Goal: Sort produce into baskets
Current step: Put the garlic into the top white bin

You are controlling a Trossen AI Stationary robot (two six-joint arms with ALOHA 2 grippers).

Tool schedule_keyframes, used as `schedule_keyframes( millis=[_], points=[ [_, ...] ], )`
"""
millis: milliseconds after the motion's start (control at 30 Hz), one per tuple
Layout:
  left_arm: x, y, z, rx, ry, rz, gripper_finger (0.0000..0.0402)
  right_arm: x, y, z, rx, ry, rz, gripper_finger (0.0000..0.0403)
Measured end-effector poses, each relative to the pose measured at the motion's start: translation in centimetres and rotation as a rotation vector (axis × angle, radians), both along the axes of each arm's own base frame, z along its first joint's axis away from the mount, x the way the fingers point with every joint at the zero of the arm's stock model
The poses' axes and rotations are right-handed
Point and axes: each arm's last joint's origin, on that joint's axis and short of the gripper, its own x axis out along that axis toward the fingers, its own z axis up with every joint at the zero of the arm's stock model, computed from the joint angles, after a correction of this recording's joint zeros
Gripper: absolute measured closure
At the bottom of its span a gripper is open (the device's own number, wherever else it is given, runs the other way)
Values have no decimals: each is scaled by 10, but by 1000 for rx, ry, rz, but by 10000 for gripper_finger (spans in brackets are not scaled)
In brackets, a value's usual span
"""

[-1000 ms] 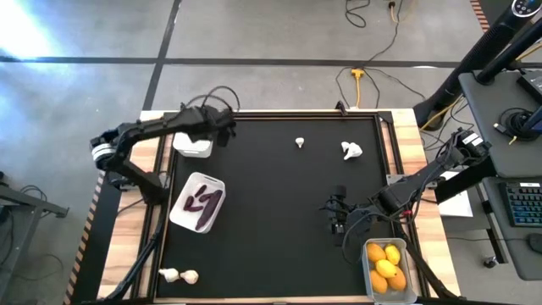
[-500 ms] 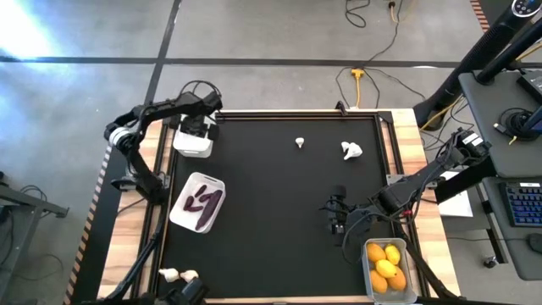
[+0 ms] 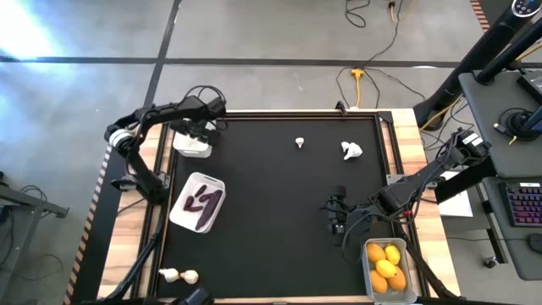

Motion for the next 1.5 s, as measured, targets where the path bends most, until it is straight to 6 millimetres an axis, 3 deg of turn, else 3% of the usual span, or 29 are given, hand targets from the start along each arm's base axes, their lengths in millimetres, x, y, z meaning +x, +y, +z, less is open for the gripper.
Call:
schedule_keyframes(
  millis=[133, 233, 467, 600, 800, 933, 1067, 1300, 1500],
  points=[
    [2, -13, 20, 25, -58, -35, 141, 0, 0, 0, 8, -1, -5, 184],
    [6, -37, 40, -11, -133, -113, 111, 0, 0, 0, 8, -1, -6, 184],
    [13, -137, 97, 40, -301, -390, 98, 0, 0, 0, 0, 0, 0, 184],
    [9, -198, 116, 24, -480, -477, 97, 0, 0, 0, 0, -1, 0, 184],
    [0, -293, 116, -120, -652, -510, 97, 1, 0, 1, 0, -17, -5, 184],
    [-7, -356, 104, -235, -718, -600, 97, 2, 1, 3, 6, -40, 1, 184],
    [-13, -406, 89, -328, -766, -638, 101, 4, 2, 5, 19, -65, 3, 184],
    [-1, -461, 82, -365, -724, -711, 124, 10, 10, 20, 78, -224, 40, 184],
    [7, -479, 83, -293, -472, -867, 133, 11, 43, 16, 202, -310, 116, 184]
  ],
)
